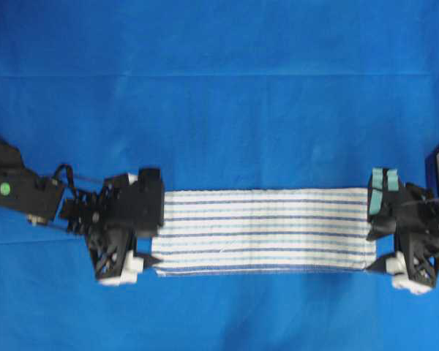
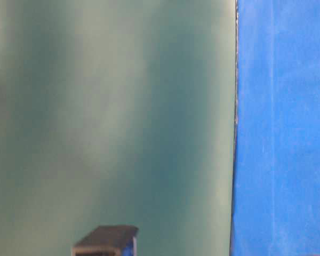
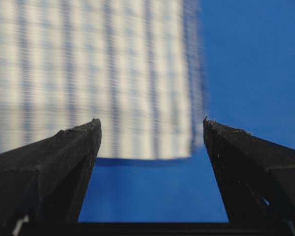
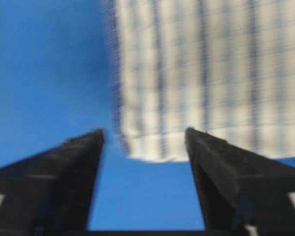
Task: Fold the blue towel.
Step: 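Release the folded edge and reposition both grippers at the strip's ends, then pinch both ends of the folded strip with left and right grippers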
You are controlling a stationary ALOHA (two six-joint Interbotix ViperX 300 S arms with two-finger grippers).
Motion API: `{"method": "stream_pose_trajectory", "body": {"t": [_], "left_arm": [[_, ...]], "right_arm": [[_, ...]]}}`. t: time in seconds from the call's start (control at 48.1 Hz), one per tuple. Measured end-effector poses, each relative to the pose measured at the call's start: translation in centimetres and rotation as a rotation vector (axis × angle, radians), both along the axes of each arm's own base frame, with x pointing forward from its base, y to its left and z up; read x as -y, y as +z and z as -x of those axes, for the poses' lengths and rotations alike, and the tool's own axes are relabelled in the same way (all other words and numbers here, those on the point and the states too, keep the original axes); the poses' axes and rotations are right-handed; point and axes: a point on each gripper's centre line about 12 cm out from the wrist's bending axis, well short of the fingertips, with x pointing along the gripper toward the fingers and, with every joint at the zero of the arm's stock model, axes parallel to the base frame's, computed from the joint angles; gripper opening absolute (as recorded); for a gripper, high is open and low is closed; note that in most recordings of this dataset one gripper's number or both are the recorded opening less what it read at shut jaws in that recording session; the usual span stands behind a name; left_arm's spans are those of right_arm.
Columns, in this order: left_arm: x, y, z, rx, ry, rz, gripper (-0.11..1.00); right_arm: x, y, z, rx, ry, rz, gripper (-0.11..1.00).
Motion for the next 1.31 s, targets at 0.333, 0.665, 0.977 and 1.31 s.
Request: {"method": "stream_pose_trajectory", "body": {"t": [0.333, 0.665, 0.977, 1.31], "left_arm": [[-5.3, -0.1, 0.6, -0.012, 0.139, -0.014, 0.77], [-6.3, -0.3, 0.6, -0.001, 0.118, -0.051, 0.77], [-6.3, -3.5, 0.2, -0.044, 0.115, -0.059, 0.77], [-6.4, -5.3, 0.9, -0.088, 0.118, -0.064, 0.72]], "right_arm": [[6.9, 0.0, -0.2, 0.015, -0.179, 0.129, 0.62], [8.4, -0.6, 0.1, -0.007, -0.204, 0.177, 0.62], [8.3, -3.4, 0.2, -0.094, -0.189, 0.186, 0.62], [8.2, -4.2, -0.2, -0.120, -0.183, 0.189, 0.60]]}}
